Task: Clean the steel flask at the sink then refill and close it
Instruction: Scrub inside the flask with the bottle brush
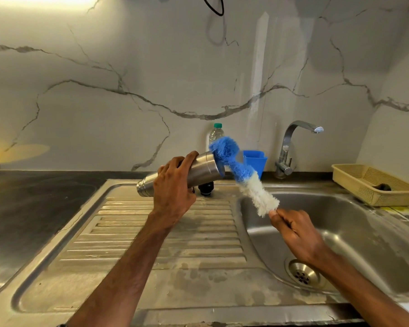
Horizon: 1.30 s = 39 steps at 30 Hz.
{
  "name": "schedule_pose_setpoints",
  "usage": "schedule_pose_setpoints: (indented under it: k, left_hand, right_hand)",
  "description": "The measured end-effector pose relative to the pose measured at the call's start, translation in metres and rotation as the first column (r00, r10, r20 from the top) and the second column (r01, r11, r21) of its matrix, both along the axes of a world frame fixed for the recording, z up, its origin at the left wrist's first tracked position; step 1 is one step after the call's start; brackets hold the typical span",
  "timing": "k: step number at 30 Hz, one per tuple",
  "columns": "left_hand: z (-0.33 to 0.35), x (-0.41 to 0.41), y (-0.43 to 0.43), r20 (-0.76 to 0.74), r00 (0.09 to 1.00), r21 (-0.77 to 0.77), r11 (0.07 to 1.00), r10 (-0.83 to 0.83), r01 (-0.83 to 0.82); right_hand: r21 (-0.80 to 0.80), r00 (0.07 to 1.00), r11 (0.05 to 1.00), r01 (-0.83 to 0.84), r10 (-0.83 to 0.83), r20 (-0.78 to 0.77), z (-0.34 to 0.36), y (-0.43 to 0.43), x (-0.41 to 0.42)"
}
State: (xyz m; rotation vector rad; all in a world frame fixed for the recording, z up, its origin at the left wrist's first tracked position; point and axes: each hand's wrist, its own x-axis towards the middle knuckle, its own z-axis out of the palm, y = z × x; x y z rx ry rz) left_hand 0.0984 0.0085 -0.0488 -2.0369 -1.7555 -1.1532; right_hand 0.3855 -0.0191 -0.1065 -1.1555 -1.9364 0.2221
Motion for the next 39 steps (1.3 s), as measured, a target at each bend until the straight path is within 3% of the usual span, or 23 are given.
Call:
schedule_pose_setpoints:
  k: [17,24,29,39]
  left_hand:
    - [0.007,-0.001,-0.003,-0.004,0.987,-0.077,0.984,0.162,-0.162]
    - [0.008,0.0,-0.005,-0.023,0.986,-0.109,0.98,0.163,-0.165]
    - [0.01,0.001,-0.006,-0.005,0.988,-0.104,0.982,0.157,-0.157]
    - [0.0,-0.001,0.0,-0.042,0.987,-0.001,0.988,0.155,-0.155]
  right_hand:
    - [-0.077,1.0,0.997,-0.003,0.002,-0.016,-0.006,0.006,0.001]
    - [-0.014,1.0,1.0,-0.01,0.009,-0.012,-0.006,0.004,0.0]
    - [0.114,1.0,0.993,-0.025,0.025,0.004,-0.005,0.004,0.003]
    - [0.151,0.997,0.988,-0.026,0.015,0.075,-0.006,0.01,0.01]
